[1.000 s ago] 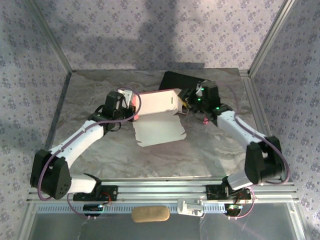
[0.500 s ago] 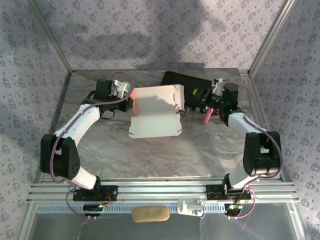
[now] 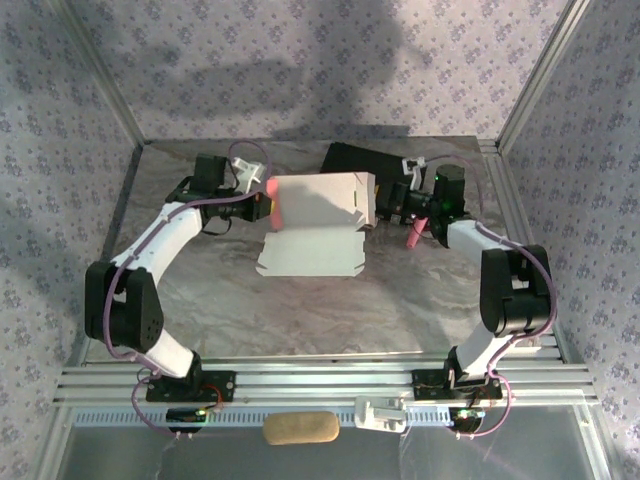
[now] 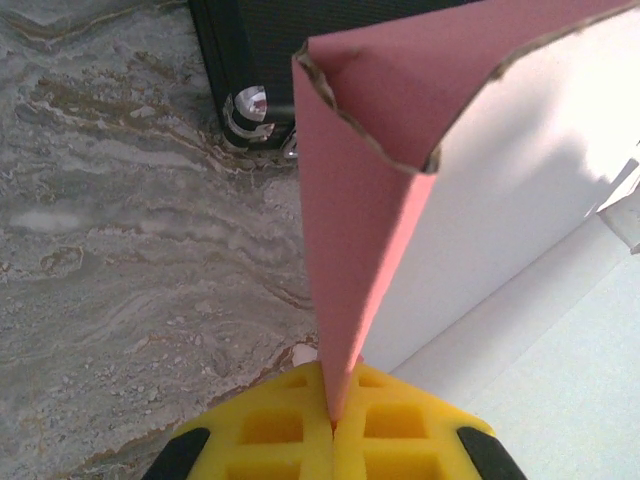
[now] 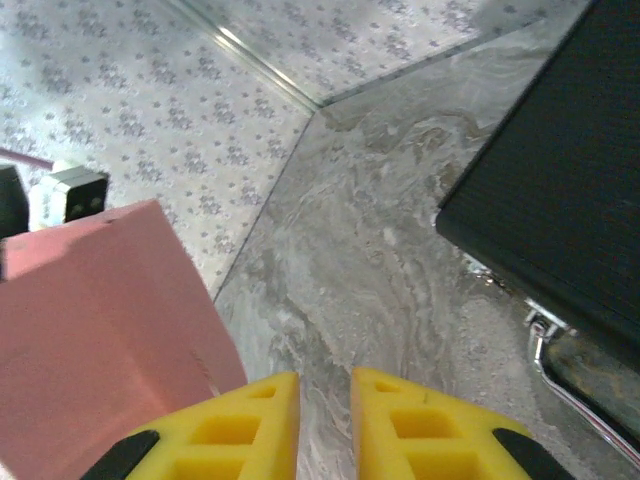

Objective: Fold the paper box

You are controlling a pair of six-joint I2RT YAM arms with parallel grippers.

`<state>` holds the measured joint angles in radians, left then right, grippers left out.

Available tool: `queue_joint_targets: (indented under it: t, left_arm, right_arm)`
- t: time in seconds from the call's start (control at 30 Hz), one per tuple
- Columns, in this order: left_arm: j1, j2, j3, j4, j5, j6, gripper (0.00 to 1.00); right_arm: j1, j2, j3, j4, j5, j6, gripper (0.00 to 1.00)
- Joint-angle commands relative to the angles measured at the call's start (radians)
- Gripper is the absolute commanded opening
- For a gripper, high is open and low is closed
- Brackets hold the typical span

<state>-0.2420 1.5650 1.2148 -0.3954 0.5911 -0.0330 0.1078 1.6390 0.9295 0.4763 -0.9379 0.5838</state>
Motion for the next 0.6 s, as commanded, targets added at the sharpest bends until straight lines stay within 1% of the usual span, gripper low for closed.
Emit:
queue_joint_targets:
  t: [0.0,0.17,0.57]
  left_arm:
    - [0.003,0.003,0.029,-0.014,0.03,0.025,0.0]
    - [0.003,0.001,0.026,-0.013,0.018,0.026,0.0]
    - [-0.002,0.002,0.026,-0.01,0.004,0.018,0.0]
  right_arm:
    - [0.008,-0.042,0.003,0.028,-0.054,-0.039,0.21]
    - [0.015,-0.083,-0.01,0.01,-0.071,-0.054,0.22]
    - [0.051,-0.124,-0.029,-0.024,-0.084,-0.09,0.23]
